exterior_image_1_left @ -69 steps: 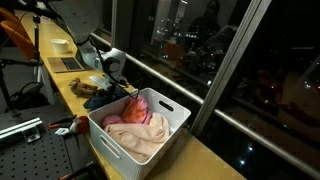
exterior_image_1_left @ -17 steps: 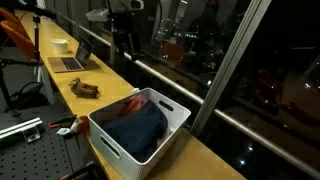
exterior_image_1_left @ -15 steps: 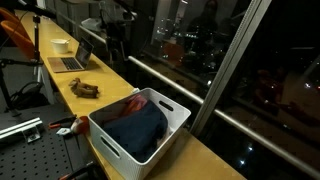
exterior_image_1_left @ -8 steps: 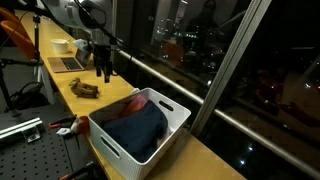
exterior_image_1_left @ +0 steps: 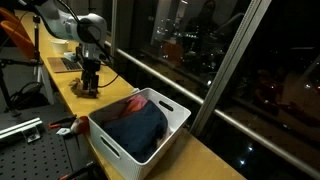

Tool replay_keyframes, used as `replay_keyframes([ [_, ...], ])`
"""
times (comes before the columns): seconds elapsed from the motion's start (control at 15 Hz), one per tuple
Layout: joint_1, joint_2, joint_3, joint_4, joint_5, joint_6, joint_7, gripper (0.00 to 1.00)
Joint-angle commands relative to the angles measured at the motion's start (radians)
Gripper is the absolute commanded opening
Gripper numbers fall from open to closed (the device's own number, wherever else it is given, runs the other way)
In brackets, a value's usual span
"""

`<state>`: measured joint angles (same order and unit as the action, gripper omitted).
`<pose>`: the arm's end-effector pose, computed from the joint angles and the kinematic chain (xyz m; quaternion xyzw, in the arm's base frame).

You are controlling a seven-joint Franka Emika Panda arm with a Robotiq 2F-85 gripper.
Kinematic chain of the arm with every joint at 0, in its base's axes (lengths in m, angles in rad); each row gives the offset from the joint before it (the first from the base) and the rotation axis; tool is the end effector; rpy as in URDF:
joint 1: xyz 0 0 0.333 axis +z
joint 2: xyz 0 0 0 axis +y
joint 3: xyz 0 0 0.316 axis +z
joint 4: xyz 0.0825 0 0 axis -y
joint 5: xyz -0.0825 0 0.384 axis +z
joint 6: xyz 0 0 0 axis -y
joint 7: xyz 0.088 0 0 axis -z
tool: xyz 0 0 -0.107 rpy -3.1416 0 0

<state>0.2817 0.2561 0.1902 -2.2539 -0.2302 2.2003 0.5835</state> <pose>0.4530 0.2244 0.2304 0.9868 0.0266 -0.1000 0.1248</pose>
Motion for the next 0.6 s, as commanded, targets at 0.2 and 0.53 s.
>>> replay_keyframes([
  [0.2,0.005,-0.057,-0.047,-0.134,-0.03,-0.024,0.085,1.0],
  [0.53,0.003,-0.03,-0.078,-0.196,-0.11,0.043,0.166,1.0],
])
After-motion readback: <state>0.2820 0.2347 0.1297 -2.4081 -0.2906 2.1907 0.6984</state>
